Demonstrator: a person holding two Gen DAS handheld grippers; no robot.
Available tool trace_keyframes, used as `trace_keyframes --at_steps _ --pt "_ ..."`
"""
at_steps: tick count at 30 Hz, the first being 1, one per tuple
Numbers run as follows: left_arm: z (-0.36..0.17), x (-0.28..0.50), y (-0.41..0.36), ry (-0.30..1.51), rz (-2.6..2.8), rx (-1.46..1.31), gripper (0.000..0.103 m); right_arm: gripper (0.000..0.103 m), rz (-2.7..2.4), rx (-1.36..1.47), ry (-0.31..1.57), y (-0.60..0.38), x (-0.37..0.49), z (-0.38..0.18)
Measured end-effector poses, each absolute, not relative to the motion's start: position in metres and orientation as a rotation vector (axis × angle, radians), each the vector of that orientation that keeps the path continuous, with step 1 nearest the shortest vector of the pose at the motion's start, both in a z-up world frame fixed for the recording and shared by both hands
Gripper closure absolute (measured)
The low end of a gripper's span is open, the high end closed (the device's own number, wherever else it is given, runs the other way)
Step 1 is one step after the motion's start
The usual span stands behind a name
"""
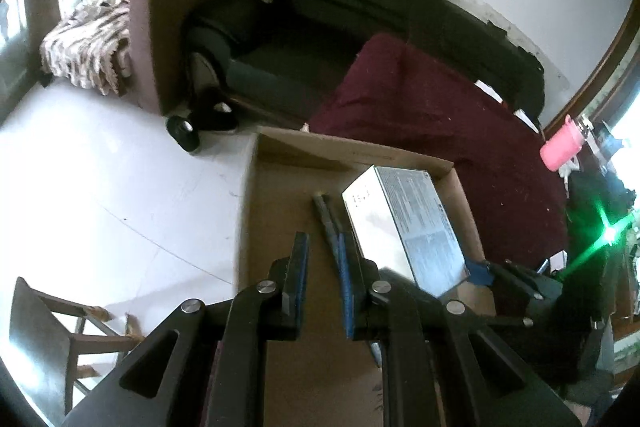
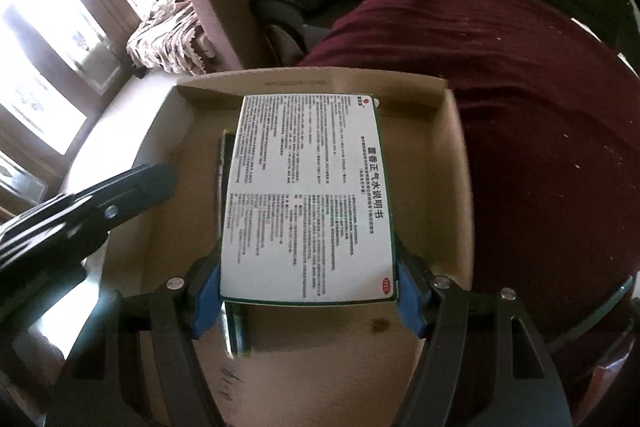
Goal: Organize objects
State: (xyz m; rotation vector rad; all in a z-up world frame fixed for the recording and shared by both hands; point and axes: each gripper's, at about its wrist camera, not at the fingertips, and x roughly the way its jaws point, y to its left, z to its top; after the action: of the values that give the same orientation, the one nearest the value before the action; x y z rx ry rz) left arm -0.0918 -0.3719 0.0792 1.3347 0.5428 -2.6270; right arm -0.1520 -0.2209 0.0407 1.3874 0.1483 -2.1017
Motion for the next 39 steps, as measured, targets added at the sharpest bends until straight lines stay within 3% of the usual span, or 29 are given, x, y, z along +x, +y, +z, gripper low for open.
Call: trace_keyframes --at_steps 3,9,15,26,29,34,39 --pt "0.085 -0.079 -0.375 0.549 -2.638 1.302 0.091 0.03 -2.064 1.378 0.133 -0.228 -0.152 0.04" --pt "0.091 -0.066 -0.37 0.558 -2.664 1.267 0.09 0.03 -2.084 1.317 0.292 -0.224 -0.141 0.05" --pt "0.096 -0.052 -0.359 0.582 -2.689 1.235 0.075 0.03 -2.044 1.267 0.188 -0.194 -0.13 0.073" --pt "0.114 -0.002 -0.278 0.501 -2.841 1.17 0.068 0.026 -2.015 1.183 -0.001 -0.109 -0.063 0.096" --pt "0.115 0.011 -0.278 0.604 -2.821 1.167 0.066 0.025 -1.965 1.222 -0.064 -0.104 -0.062 0.087" --pt "0.121 0.033 -0.278 0.589 -2.792 1.136 0.063 0.021 -1.914 1.246 -0.05 -0.104 -0.053 0.084" --pt "0.128 0.053 -0.286 0.587 -2.773 1.096 0.063 0.02 -1.762 1.278 -0.183 -0.11 -0.041 0.076"
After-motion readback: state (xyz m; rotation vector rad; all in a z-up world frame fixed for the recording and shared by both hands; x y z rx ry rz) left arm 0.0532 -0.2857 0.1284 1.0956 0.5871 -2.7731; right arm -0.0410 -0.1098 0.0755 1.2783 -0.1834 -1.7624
